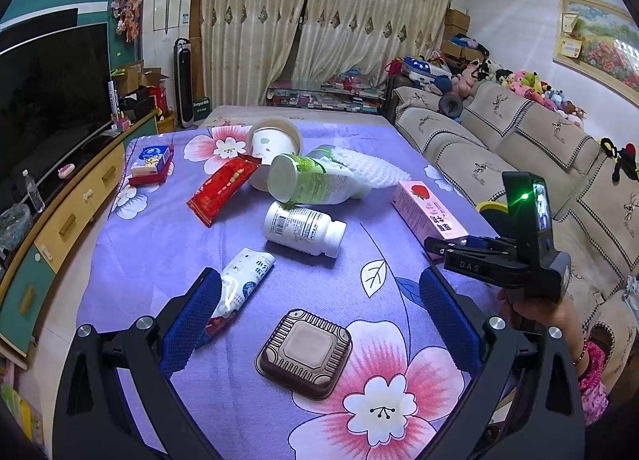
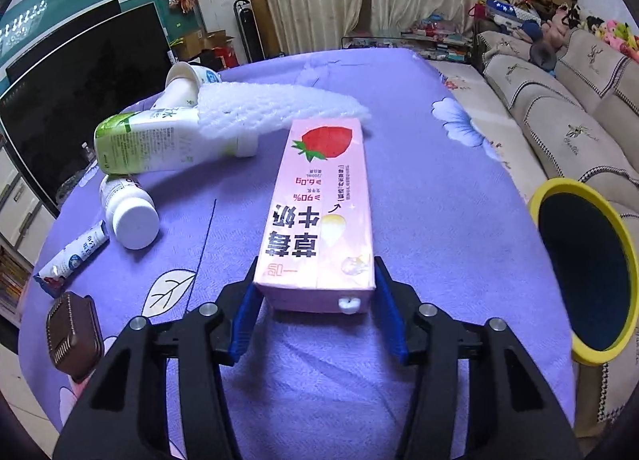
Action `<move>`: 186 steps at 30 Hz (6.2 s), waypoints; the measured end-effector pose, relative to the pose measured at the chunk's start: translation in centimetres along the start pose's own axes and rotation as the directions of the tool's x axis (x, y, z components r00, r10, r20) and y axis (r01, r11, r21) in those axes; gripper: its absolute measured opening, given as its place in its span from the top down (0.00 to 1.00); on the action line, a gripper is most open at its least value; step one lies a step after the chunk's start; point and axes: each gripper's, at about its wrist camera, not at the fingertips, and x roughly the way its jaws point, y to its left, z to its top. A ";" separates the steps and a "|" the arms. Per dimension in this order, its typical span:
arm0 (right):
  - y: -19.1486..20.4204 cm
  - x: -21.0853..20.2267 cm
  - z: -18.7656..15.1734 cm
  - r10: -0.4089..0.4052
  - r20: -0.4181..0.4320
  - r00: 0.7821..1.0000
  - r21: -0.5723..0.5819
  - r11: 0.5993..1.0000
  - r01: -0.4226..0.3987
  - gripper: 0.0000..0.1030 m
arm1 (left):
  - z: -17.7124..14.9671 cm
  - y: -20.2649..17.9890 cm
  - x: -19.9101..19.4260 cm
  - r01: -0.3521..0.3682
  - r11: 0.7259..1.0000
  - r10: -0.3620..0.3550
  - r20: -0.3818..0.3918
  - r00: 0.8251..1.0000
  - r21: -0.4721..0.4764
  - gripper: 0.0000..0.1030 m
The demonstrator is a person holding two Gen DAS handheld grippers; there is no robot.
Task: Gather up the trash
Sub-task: 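Grasp the pink strawberry milk carton with the right tool, then carry the carton with the right tool over the bin and release, then grasp the brown square lid with the left tool, then carry the brown lid with the left tool into the bin and release, then reach the right tool to the white foam net sleeve and close on it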
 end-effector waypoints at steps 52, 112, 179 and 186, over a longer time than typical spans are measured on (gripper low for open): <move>-24.2 -5.7 -1.5 -0.342 0.049 0.938 0.414 0.862 0.293 0.53 | 0.5 -3.8 3.3 0.034 0.997 -0.029 -0.068 0.997 0.066 0.05; -20.3 -5.8 -1.6 -0.261 0.071 0.963 0.361 0.907 0.219 0.49 | -5.1 0.7 9.8 -0.027 0.998 0.039 -0.217 0.975 0.060 0.32; -32.1 -11.0 -8.9 -0.352 0.039 0.935 0.556 0.785 0.272 0.49 | 8.3 -30.4 18.3 0.439 0.850 -0.393 -0.206 0.896 0.290 0.09; -27.1 -9.8 -6.3 -0.308 0.054 0.950 0.465 0.850 0.249 0.49 | 7.2 -20.1 11.6 0.322 0.922 -0.314 -0.069 0.947 0.214 0.09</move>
